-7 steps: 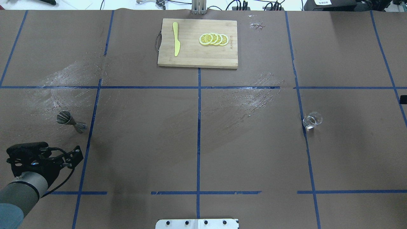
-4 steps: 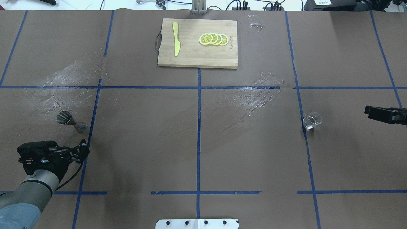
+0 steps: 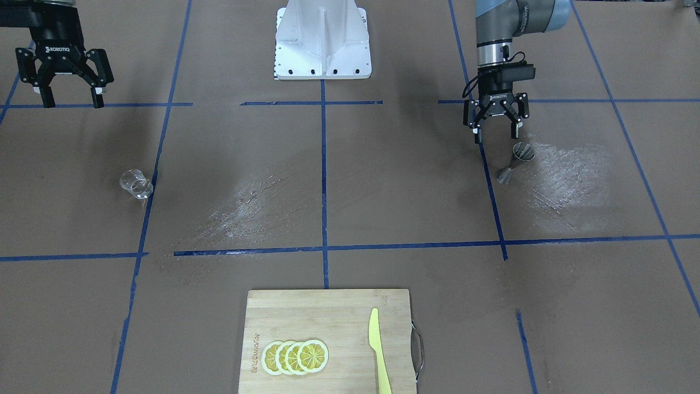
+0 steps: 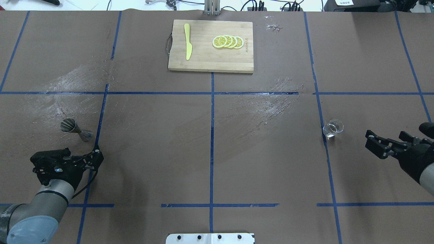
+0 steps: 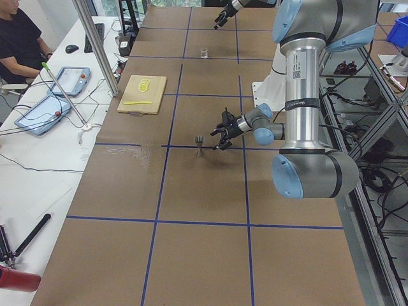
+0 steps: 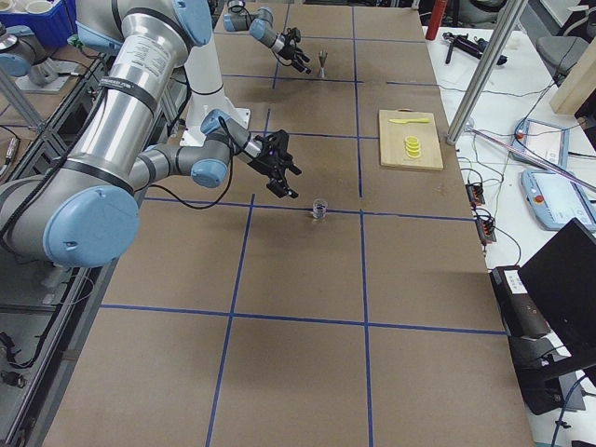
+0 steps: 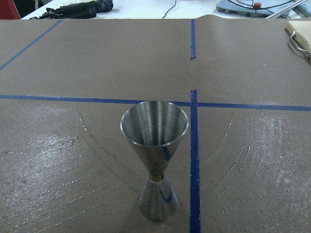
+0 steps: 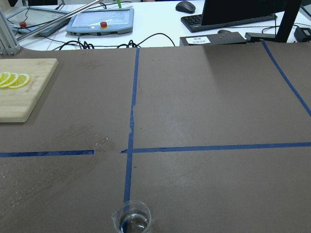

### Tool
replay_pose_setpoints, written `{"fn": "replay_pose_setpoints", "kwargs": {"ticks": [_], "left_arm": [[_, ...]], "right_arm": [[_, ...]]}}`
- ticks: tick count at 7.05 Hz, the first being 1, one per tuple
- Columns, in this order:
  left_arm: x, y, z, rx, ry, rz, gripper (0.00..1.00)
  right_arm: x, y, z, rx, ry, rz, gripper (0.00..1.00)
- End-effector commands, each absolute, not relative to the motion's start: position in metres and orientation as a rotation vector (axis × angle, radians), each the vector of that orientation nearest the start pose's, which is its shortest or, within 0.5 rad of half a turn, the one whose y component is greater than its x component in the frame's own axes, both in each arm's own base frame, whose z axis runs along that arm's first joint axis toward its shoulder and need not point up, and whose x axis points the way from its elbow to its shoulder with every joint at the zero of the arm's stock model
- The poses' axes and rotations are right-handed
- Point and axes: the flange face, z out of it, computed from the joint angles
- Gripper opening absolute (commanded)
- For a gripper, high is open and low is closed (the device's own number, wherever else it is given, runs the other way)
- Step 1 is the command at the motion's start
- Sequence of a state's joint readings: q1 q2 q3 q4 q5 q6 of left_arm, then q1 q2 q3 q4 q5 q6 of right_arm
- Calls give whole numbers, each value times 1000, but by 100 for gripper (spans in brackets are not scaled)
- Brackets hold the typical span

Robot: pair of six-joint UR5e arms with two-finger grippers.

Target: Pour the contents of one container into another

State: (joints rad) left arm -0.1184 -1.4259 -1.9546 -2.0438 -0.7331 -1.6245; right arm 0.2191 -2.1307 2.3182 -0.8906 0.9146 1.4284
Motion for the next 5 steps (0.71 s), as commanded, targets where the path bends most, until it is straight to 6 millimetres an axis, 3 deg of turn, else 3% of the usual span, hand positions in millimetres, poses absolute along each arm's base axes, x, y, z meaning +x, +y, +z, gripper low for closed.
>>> {"fn": "replay_pose_setpoints", "kwargs": {"ticks": [1, 5], "left_arm": [[414, -266, 487, 859, 614, -466, 100], [404, -286, 500, 931, 558, -505, 99]], "right_arm": [[-248, -239, 437, 800, -697, 341, 100], [-264, -221, 462, 883, -687, 367, 100]]}}
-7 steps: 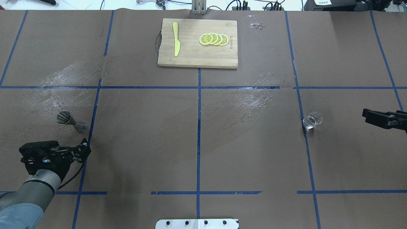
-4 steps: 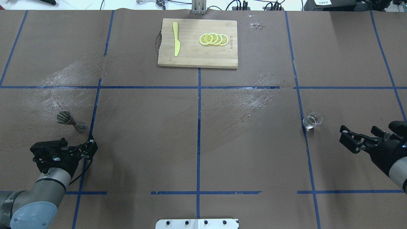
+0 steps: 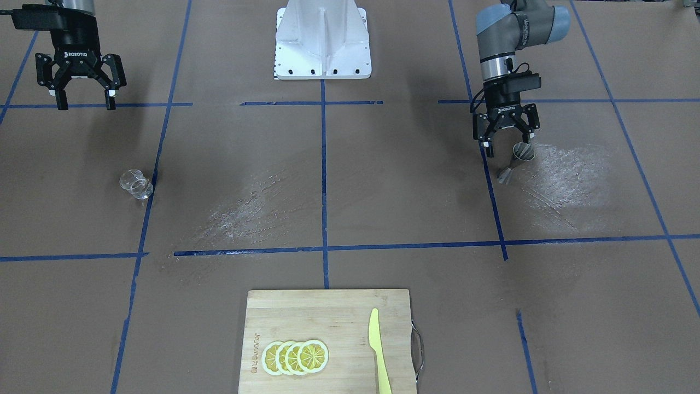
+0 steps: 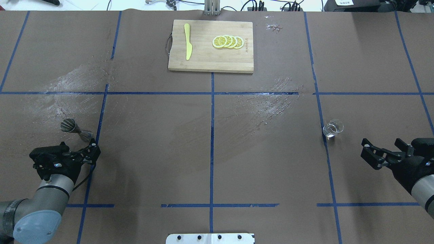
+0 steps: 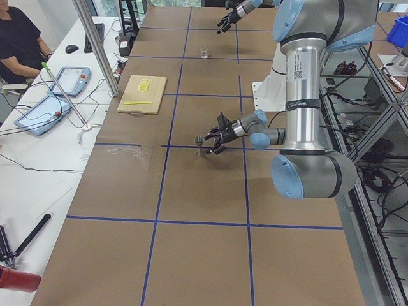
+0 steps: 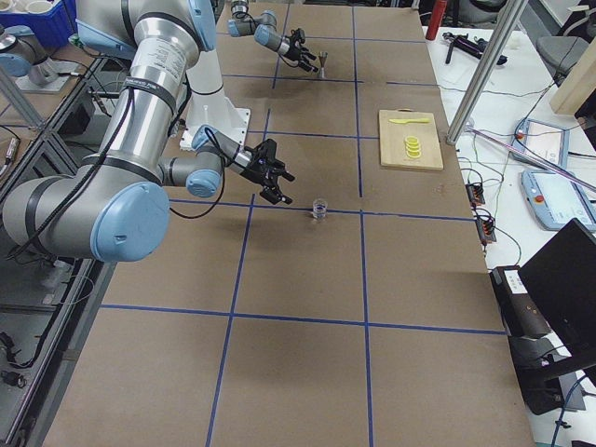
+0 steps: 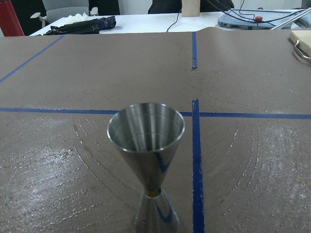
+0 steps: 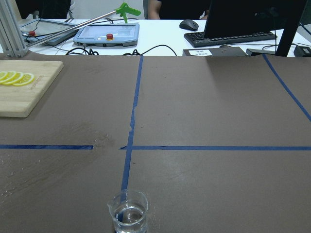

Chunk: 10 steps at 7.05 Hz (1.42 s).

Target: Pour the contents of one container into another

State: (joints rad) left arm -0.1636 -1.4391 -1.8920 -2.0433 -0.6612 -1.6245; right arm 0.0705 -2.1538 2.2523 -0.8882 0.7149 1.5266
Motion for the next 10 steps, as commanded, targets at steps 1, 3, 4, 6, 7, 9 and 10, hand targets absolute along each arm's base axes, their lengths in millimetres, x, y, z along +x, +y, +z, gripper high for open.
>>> {"fn": "replay_pose_setpoints", "kwargs": {"ticks": [1, 3, 4, 6, 7, 9, 10], "left_arm": [[410, -292, 500, 962, 550, -520, 98], [418, -295, 508, 979, 547, -552, 96], [417, -302, 507, 985, 542, -566, 96], [432, -307, 506, 986, 545, -573, 94], [438, -312, 509, 997, 536, -580, 94], [441, -313, 516, 996, 531, -594, 85], [439, -316, 515, 998, 531, -601, 77]], "right_arm": [[-265, -220, 462, 893, -689, 367, 100], [-265, -219, 461, 912, -687, 369, 100], [-266, -219, 468, 927, -676, 367, 100], [-274, -210, 488, 957, -672, 371, 100], [-276, -208, 491, 971, -670, 369, 100], [-279, -207, 492, 971, -675, 368, 100], [-280, -206, 489, 973, -681, 369, 100]]}}
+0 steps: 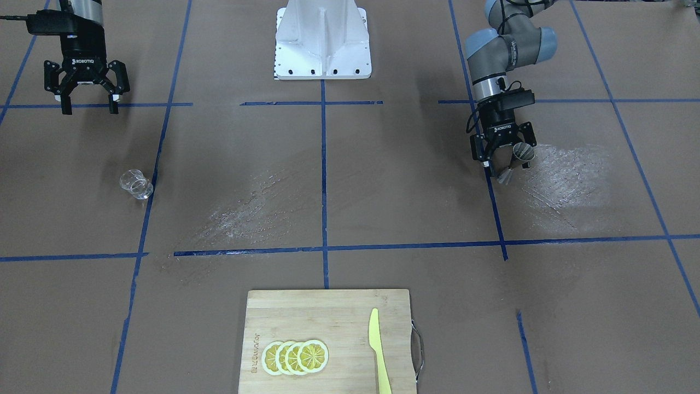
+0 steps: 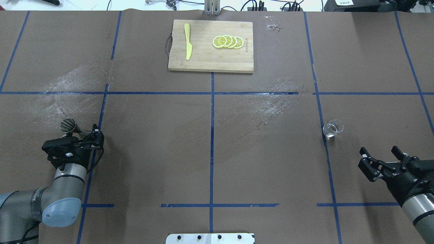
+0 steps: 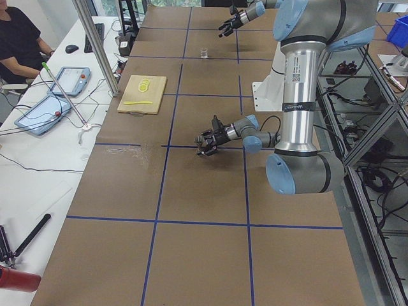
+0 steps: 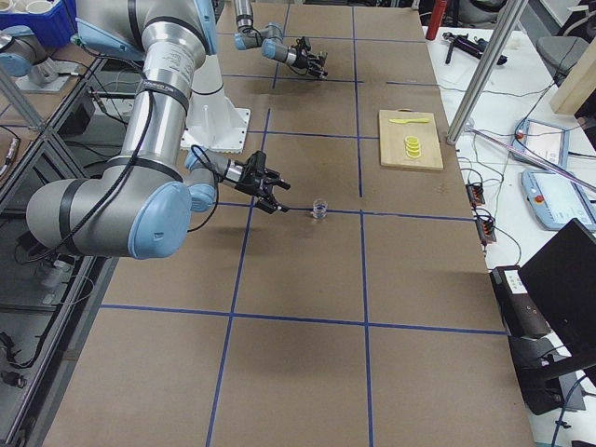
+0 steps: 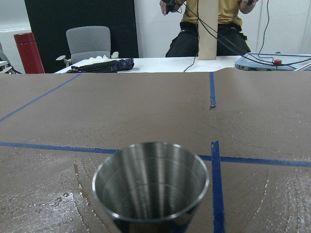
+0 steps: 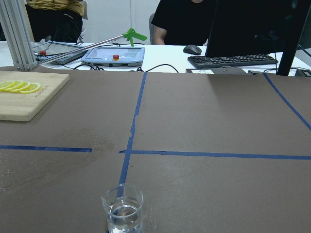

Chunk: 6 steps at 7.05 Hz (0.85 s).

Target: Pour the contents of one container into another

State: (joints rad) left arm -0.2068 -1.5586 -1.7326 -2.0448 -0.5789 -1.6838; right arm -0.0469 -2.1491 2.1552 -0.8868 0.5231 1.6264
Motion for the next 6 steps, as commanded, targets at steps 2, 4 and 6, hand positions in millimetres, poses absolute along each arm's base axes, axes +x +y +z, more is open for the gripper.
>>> {"fn": "replay_pose_setpoints", "kwargs": {"ticks": [2, 4, 6], "left_arm": [[432, -317, 512, 1001, 530, -602, 68], [427, -319, 513, 1003, 526, -607, 60], [423, -317, 520, 1001, 518, -606, 28]], "right_arm": [[-282, -205, 490, 972, -683, 368, 100], [-282, -204, 490, 971, -685, 365, 100], [-283, -203, 490, 969, -687, 361, 100]]}}
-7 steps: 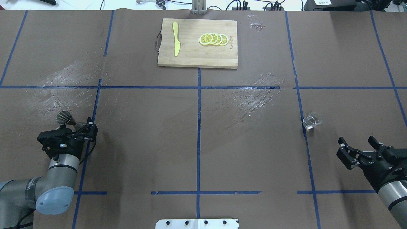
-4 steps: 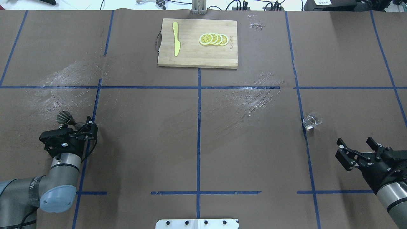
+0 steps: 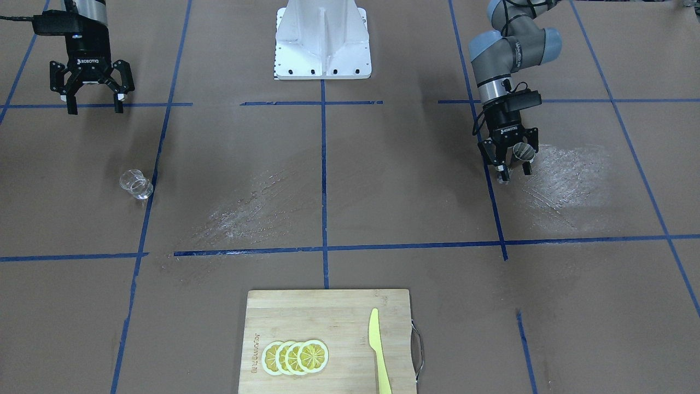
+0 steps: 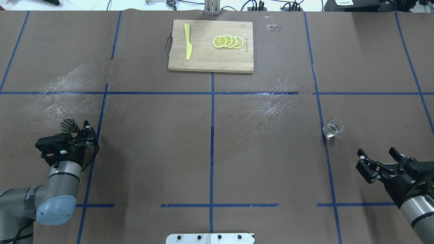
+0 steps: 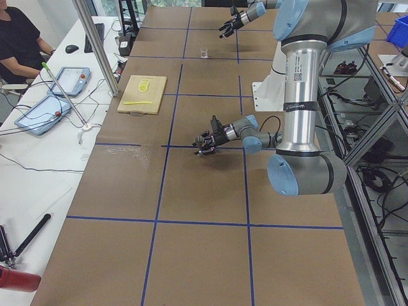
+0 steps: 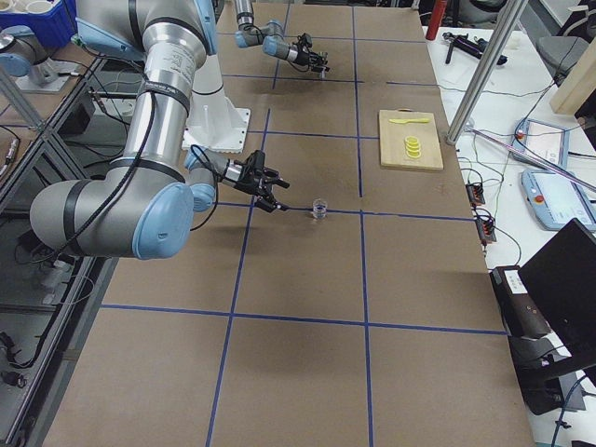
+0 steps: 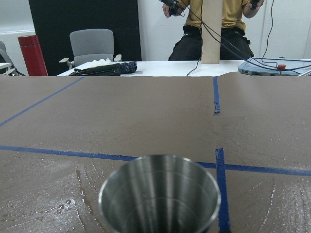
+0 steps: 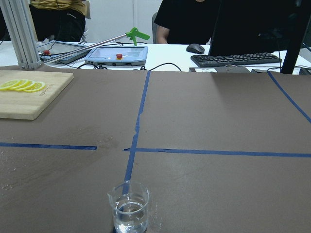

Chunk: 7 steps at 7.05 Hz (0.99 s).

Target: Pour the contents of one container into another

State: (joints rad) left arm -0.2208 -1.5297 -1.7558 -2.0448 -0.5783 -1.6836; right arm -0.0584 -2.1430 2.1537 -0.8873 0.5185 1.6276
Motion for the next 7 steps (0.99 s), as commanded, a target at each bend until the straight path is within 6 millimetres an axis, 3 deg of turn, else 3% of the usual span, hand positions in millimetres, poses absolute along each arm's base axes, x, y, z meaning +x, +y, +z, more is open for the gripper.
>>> {"fn": "replay_pose_setpoints", "kwargs": {"ticks": [1, 4, 6, 7], "left_arm": [[423, -317, 519, 1000, 521, -609, 0], [404, -313, 467, 995, 609, -641, 0], [397, -316, 450, 1000, 627, -648, 0], [398, -316, 449, 1002, 626, -642, 0]], "right_arm": [[-284, -202, 490, 971, -687, 359, 100], [-288, -198, 500, 996, -692, 374, 100], [-299, -195, 512, 1036, -696, 387, 100], [-315, -193, 517, 1059, -701, 398, 100]]}}
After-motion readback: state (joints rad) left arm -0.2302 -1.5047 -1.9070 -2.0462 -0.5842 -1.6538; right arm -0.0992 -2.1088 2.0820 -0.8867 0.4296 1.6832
